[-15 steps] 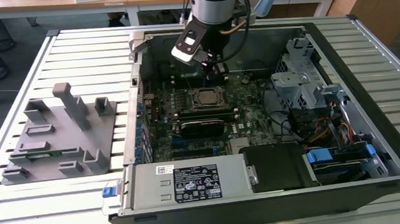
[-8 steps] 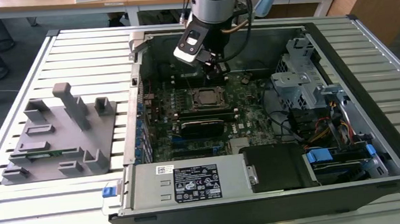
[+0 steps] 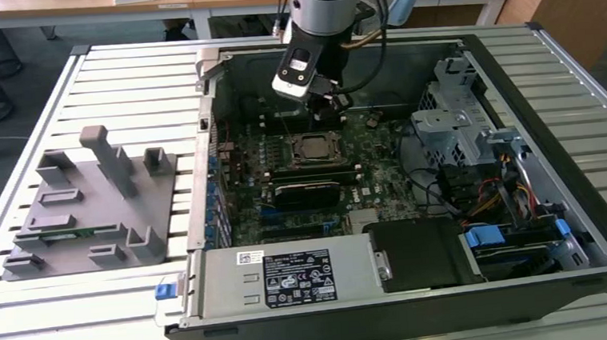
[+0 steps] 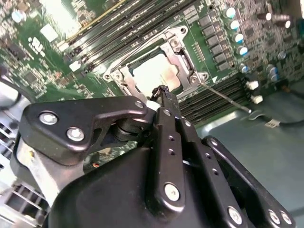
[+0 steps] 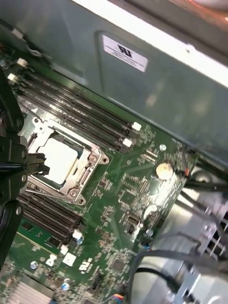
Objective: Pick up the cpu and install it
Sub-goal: 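Install the first cpu locking lever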
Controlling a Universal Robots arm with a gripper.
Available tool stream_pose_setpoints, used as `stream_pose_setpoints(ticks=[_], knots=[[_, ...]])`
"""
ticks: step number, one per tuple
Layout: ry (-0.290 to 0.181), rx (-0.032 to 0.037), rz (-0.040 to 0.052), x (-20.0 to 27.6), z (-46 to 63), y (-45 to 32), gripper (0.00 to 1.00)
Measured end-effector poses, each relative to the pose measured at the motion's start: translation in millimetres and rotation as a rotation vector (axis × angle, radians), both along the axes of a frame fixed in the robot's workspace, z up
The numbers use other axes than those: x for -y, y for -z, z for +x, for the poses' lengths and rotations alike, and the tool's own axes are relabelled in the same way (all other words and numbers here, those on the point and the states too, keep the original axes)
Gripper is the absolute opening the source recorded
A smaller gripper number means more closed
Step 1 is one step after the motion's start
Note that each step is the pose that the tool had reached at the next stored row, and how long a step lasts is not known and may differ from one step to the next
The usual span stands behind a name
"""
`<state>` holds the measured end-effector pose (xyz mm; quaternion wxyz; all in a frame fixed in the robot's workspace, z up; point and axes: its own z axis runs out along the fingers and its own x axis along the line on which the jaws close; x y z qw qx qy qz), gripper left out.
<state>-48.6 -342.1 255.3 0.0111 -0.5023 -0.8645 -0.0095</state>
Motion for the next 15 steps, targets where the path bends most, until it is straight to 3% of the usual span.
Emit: stream_pose_setpoints(ticks=[15], knots=[[-0.228,0.0,0.0,0.0,0.0,0.0,0.11]])
